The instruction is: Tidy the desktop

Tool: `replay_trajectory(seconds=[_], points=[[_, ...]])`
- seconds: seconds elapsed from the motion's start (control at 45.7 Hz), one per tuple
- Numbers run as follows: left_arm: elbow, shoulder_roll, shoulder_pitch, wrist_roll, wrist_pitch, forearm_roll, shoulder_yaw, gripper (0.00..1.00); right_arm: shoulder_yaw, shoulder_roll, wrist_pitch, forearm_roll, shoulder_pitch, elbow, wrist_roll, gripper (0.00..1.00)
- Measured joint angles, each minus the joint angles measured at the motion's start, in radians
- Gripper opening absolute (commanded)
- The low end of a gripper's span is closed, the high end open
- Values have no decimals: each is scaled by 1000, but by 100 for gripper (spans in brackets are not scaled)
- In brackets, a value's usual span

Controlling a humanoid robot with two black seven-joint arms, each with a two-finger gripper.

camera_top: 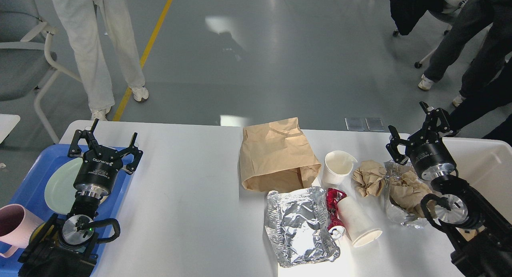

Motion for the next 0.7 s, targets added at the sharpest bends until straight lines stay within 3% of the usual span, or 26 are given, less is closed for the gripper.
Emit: replay_trajectory(seconds=[0.109, 0.219, 0.35, 0.526, 0.701], points=[[0, 0, 0, 0, 0, 0, 0, 97, -149, -173, -2, 44, 7, -29, -4, 100], [0, 0, 0, 0, 0, 0, 0, 97, -526, -371, 12, 61, 156, -43, -5, 100], [0, 0, 0, 0, 0, 0, 0, 97, -1072, -506, 14, 65, 502, -46, -4, 100], [0, 0, 0, 1, 0, 0, 0, 97, -1784, -490, 51, 71, 1005, -31, -4, 100], [0, 0, 0, 1, 0, 0, 0, 97, -2378, -315, 283, 78, 1416, 37, -4, 100]])
